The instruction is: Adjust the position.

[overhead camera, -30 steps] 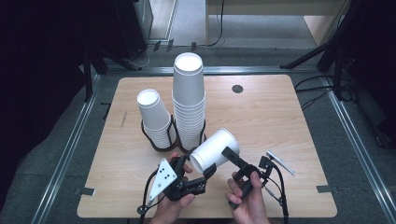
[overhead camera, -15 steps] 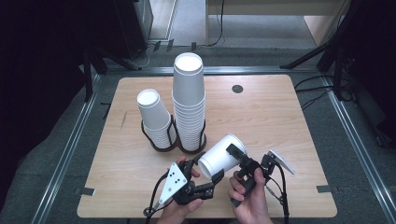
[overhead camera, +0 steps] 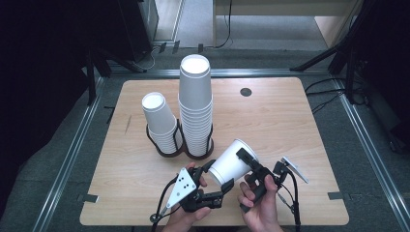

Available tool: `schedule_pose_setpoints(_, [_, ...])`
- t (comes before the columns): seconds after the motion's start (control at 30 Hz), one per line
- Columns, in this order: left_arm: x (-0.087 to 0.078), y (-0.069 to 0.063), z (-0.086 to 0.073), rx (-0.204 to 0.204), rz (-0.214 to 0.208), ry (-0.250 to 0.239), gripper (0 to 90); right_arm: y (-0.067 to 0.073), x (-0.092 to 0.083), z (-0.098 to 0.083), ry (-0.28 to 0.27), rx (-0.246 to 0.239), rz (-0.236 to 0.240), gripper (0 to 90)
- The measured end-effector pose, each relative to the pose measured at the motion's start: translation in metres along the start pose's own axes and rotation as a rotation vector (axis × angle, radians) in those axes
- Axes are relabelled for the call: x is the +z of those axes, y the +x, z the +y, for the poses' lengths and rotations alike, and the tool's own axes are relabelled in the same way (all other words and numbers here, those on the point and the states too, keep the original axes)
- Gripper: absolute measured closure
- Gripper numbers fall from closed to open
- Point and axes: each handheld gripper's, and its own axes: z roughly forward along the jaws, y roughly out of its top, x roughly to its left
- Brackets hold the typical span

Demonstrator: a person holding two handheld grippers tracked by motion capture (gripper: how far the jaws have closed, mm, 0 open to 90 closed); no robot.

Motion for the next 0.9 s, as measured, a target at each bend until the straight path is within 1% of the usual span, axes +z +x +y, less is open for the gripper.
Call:
schedule_pose_setpoints(0.03, [0.000, 0.000, 0.000, -0.003, 0.001, 0.008, 22.5, 0.001, 0.000, 0.001, -0.011, 0.001, 0.002, 10.0])
schedule_pose_setpoints(0.07, [0.001, 0.000, 0.000, -0.009, 0.008, 0.019, 21.6, 0.000, -0.001, 0.001, -0.016, -0.009, 0.004, 10.1])
schedule_pose_setpoints(0.13, [0.003, 0.002, -0.001, -0.022, 0.004, 0.052, 15.4, 0.003, -0.002, 0.003, -0.025, -0.043, -0.005, 10.2])
schedule_pose_setpoints(0.2, [0.004, 0.003, -0.002, -0.035, 0.000, 0.066, 12.0, 0.006, -0.003, 0.005, -0.042, -0.069, -0.012, 10.2])
schedule_pose_setpoints(0.27, [0.004, 0.004, -0.001, -0.051, -0.009, 0.074, 9.0, 0.009, -0.004, 0.007, -0.057, -0.118, -0.020, 10.2])
schedule_pose_setpoints(0.3, [0.004, 0.004, -0.001, -0.052, -0.011, 0.079, 8.4, 0.010, -0.005, 0.009, -0.065, -0.145, -0.024, 10.2])
schedule_pose_setpoints(0.4, [0.004, 0.006, 0.000, -0.055, -0.015, 0.090, 5.8, 0.013, -0.008, 0.015, -0.094, -0.202, -0.042, 10.1])
schedule_pose_setpoints(0.43, [0.004, 0.006, 0.001, -0.057, -0.016, 0.096, 4.1, 0.013, -0.009, 0.017, -0.100, -0.213, -0.048, 10.1])
schedule_pose_setpoints(0.5, [0.004, 0.007, 0.001, -0.057, -0.014, 0.104, 2.5, 0.016, -0.011, 0.021, -0.122, -0.268, -0.067, 10.1])
schedule_pose_setpoints(0.57, [0.004, 0.009, 0.002, -0.056, -0.003, 0.109, 2.5, 0.020, -0.012, 0.023, -0.137, -0.343, -0.087, 10.1])
schedule_pose_setpoints(0.6, [0.004, 0.010, 0.003, -0.055, 0.002, 0.112, 2.4, 0.022, -0.012, 0.024, -0.144, -0.368, -0.097, 10.0])
schedule_pose_setpoints(0.67, [0.003, 0.012, 0.004, -0.051, 0.009, 0.120, 2.4, 0.025, -0.013, 0.027, -0.151, -0.413, -0.095, 9.9])
schedule_pose_setpoints(0.73, [0.002, 0.014, 0.004, -0.054, 0.012, 0.120, 2.5, 0.030, -0.014, 0.027, -0.163, -0.476, -0.110, 9.8])
schedule_pose_setpoints(0.83, [0.000, 0.016, 0.007, -0.056, 0.016, 0.117, 2.4, 0.037, -0.015, 0.027, -0.182, -0.601, -0.146, 9.7])
schedule_pose_setpoints(0.9, [-0.001, 0.017, 0.007, -0.053, 0.018, 0.118, 2.5, 0.040, -0.014, 0.026, -0.189, -0.671, -0.185, 9.7])
